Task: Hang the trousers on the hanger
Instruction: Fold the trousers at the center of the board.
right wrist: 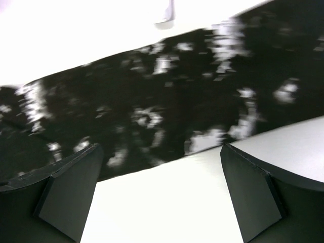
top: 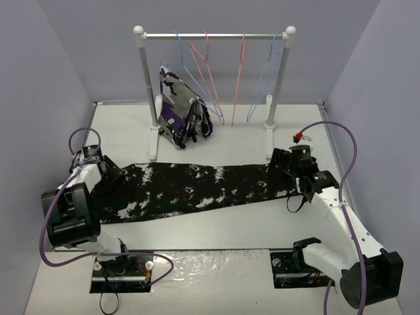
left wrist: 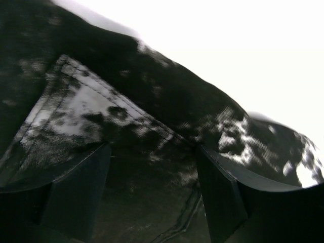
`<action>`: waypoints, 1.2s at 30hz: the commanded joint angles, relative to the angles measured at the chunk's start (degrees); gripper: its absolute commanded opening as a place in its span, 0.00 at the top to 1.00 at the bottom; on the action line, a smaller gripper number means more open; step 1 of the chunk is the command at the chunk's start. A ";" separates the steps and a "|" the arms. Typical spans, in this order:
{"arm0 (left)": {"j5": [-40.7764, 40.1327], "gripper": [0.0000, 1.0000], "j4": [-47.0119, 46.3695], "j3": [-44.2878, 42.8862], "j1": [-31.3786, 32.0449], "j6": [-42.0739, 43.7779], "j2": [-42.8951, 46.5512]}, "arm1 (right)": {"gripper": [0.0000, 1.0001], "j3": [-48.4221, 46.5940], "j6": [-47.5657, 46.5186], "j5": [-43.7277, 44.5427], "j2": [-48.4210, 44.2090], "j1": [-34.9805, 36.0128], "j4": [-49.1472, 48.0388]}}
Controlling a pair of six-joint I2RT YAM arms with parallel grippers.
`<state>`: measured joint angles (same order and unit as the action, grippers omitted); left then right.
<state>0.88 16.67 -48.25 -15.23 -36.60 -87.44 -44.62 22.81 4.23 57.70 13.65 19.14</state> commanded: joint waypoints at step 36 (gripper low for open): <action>-1.11 0.06 15.24 0.39 22.49 19.80 35.71 | 0.00 -18.55 -21.22 -15.79 43.44 -38.00 -7.26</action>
<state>2.51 32.52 -45.80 6.58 -17.74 -52.02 -62.31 10.00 -4.62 98.78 -23.88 12.19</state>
